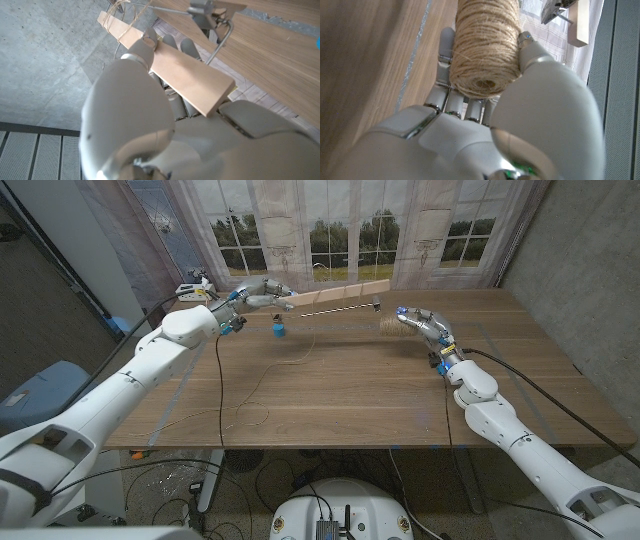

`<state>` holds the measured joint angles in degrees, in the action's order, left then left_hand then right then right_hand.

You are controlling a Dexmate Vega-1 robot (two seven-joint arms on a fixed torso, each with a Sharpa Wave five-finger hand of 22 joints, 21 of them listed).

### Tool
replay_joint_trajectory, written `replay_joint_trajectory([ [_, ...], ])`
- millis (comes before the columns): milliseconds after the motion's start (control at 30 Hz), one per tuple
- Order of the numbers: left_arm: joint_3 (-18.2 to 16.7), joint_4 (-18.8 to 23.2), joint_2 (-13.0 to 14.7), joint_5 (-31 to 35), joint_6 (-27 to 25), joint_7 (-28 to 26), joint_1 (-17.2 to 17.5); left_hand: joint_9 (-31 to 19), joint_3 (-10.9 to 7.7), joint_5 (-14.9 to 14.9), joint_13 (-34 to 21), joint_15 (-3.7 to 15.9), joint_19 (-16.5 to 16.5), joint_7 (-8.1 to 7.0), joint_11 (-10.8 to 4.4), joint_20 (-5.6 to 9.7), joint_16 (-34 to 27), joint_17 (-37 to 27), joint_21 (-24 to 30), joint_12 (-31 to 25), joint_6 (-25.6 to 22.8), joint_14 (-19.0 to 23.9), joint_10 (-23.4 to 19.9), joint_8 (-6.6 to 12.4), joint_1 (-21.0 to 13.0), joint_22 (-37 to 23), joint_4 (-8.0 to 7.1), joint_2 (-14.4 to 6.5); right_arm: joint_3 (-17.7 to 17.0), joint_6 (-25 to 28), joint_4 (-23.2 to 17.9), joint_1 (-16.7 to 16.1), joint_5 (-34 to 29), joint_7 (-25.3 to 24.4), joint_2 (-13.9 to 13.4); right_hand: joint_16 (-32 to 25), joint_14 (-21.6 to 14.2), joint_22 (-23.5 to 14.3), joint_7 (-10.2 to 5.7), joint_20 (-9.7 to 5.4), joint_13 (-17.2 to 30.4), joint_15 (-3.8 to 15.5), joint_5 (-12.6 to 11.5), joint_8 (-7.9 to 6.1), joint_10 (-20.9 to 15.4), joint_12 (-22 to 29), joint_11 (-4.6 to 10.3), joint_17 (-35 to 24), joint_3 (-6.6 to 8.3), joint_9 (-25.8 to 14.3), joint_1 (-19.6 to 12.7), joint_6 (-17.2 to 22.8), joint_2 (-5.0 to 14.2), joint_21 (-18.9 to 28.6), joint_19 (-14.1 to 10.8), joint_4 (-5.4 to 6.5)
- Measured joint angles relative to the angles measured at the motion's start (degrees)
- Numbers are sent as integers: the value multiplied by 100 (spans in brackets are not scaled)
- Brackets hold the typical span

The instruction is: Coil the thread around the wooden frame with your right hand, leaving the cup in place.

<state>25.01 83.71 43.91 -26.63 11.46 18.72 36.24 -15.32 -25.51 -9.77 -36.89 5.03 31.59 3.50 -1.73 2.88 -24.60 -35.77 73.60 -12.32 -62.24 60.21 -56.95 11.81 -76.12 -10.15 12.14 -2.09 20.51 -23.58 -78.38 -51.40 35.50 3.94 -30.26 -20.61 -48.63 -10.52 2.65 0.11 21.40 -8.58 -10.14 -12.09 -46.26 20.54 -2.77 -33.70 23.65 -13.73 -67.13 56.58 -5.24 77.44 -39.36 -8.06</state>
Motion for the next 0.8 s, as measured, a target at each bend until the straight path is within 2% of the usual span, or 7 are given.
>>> replay_joint_trajectory([
  [200, 1, 330, 123, 272, -271, -378, 89, 0, 0, -23, 0, 0, 0, 1, -32, 0, 3, -6, 0, 0, 0, 0, -32, -12, 0, 0, 0, 0, 1, 131, -291, -167, -168, -211, -175, 8, -21, 17, 0, 0, -1, -21, 0, 0, -32, -22, -32, -23, 23, 0, 0, 0, 0, 20, 0, -23],
  [333, 4, 390, 143, 390, -394, -545, 108, 15, 0, -23, 21, 0, 0, 1, -31, 0, 3, -6, 0, 0, 1, 0, -32, -18, -1, 0, 0, 1, -6, 247, -651, -335, -271, -351, -392, 22, -21, 21, 0, 1, 28, -21, 1, 0, -31, -22, -32, -29, 23, 1, 0, 0, 0, 21, 1, -24],
  [400, 6, 502, 178, 428, -441, -600, 143, 18, 0, -23, 27, 0, 0, 1, -31, 0, 4, -12, 0, 0, 1, 0, -31, -20, -1, 0, 0, 1, -17, 571, -850, -414, -521, -686, -507, 22, -21, 21, 0, 10, 28, -21, 1, 0, -31, -22, -31, -29, 23, 0, 0, 0, 0, 21, 10, -24],
  [533, 7, 653, 229, 503, -589, -741, 193, 18, 0, -22, 21, 0, 0, 2, -31, 0, 5, -11, 0, 0, 1, 0, -32, -30, -3, 0, 0, 3, -29, 831, -1177, -530, -702, -929, -684, 23, -21, 23, 0, 10, 28, -20, 1, 0, -31, -22, -31, -31, 23, 1, 0, 0, 0, 21, 10, -24],
  [733, 7, 819, 272, 543, -812, -880, 253, 27, -18, -21, 26, -26, 0, 22, -27, 0, 20, -16, 44, 0, -18, 26, -36, -14, -9, 0, 18, 9, -34, 1663, -1878, -686, -1162, -1446, -1036, 36, -20, 27, 0, 29, 28, -20, 1, 24, -31, -27, -31, -46, 32, 1, 0, -1, 0, 60, 30, -14],
  [767, 9, 839, 274, 544, -856, -888, 255, 30, -18, -23, 26, -31, 1, 22, -10, 0, 15, -15, 44, 0, -18, 31, -53, -14, -9, 0, 18, 9, -28, 1788, -2009, -705, -1223, -1503, -1099, 45, -20, 27, -1, -13, 28, -20, 1, 24, -31, -42, -31, -50, 44, 1, 0, -1, 0, 66, 73, -3],
  [800, 12, 848, 274, 544, -883, -892, 255, 32, -19, -29, 26, -31, 1, 23, -1, 0, -4, -13, 44, 0, -17, 31, -62, -14, -9, 0, 18, 9, -28, 1833, -2009, -705, -1246, -1525, -1099, 46, -20, 27, -1, -13, 28, -20, 1, 24, -31, -42, -31, -50, 47, 1, 0, -1, 0, 66, 74, 0],
])
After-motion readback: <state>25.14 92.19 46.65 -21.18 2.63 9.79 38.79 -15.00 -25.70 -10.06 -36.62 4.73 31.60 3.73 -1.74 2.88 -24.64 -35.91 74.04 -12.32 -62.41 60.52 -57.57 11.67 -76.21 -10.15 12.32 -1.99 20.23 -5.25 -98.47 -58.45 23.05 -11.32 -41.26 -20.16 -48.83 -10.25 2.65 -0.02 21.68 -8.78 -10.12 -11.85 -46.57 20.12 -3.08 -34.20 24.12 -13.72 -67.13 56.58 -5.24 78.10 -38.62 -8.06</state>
